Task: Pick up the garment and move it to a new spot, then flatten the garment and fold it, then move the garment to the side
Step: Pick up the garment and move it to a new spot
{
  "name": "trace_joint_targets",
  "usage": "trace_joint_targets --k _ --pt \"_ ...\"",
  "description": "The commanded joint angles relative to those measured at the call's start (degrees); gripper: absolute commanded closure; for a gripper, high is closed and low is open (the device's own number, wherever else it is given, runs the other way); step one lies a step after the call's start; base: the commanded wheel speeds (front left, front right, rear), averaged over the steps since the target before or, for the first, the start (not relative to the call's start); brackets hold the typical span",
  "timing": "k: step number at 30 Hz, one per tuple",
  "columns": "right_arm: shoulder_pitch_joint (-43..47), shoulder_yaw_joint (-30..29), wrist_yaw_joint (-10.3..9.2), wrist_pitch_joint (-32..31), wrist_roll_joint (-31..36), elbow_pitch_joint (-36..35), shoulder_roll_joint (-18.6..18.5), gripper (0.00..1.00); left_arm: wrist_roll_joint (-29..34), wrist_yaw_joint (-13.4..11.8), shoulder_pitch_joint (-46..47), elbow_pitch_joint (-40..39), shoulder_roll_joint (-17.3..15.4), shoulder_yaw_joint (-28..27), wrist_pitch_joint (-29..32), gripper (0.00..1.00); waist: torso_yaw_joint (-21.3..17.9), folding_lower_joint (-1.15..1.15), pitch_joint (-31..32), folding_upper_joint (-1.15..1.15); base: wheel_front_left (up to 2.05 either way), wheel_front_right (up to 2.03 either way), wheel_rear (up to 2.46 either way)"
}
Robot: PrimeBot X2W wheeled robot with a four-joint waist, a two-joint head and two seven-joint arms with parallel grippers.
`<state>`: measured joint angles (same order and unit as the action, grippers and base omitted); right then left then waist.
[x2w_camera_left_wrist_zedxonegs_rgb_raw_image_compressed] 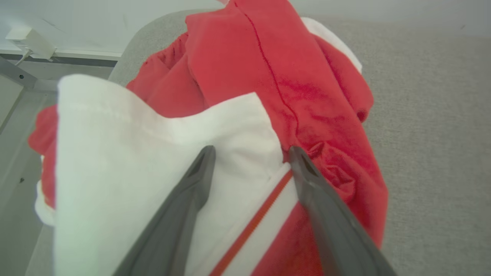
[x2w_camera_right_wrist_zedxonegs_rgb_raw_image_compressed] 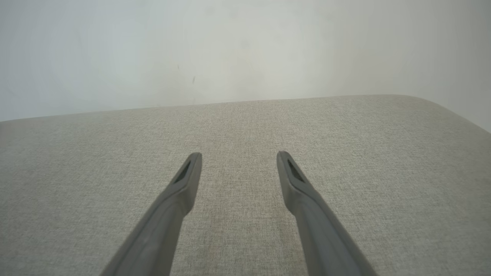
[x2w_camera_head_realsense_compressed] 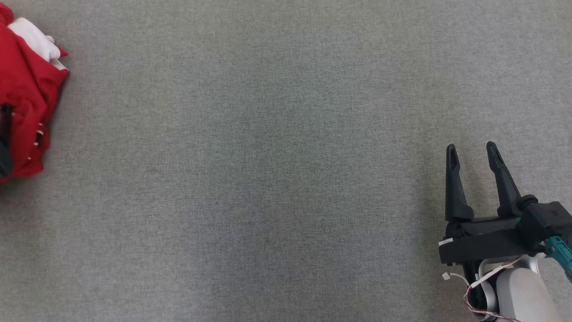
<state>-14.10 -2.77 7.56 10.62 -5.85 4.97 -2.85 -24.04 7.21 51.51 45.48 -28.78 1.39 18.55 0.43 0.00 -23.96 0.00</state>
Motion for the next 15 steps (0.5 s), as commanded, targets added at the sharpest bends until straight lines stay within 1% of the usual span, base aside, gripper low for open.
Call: trace_joint_targets --k 1,5,6,7,8,9,15 --pt "-0.2 0.1 -0.14 0.1 0.4 -0.2 -0.1 0.00 -0.4 0.2 -0.7 0.6 -0.3 0.4 0.5 0.00 -0.1 0.00 0.0 0.00 0.00 0.00 0.00" --pt "0.1 0.5 -0.14 0.3 0.0 -0.1 -0.1 0.00 -1.2 0.3 -1.6 3.3 -0.7 2.4 3.5 0.00 -0.6 0.00 0.2 0.00 0.00 0.00 0.00" --pt "0.1 0.5 -0.14 0.3 -0.1 0.1 -0.1 0.00 -1.2 0.3 -1.8 3.5 -0.6 3.3 3.9 0.33 -0.7 0.00 0.2 0.00 0.00 0.00 0.00" --pt "0.0 0.6 -0.14 0.3 -0.2 0.2 -0.1 0.00 -2.0 0.3 -1.8 3.4 -0.5 3.8 3.2 0.33 -0.8 0.00 0.3 0.00 0.00 0.00 0.00" --pt "-0.1 0.6 -0.14 0.4 -0.3 0.3 -0.1 0.00 -2.3 0.2 -1.7 3.2 -0.7 4.1 2.3 0.95 -0.9 0.00 0.4 0.00 0.00 0.00 0.00" --pt "-0.1 0.6 -0.14 0.4 -0.4 0.4 -0.1 0.00 -2.1 0.2 -1.7 3.3 -1.2 4.5 1.7 1.00 -0.9 0.00 0.6 0.00 0.00 0.00 0.00" --pt "0.6 0.7 -0.14 1.0 -1.3 1.7 -0.1 0.00 -1.0 0.2 0.9 2.9 -2.7 5.4 -6.0 1.00 -0.7 0.00 2.9 0.00 0.00 0.00 0.00"
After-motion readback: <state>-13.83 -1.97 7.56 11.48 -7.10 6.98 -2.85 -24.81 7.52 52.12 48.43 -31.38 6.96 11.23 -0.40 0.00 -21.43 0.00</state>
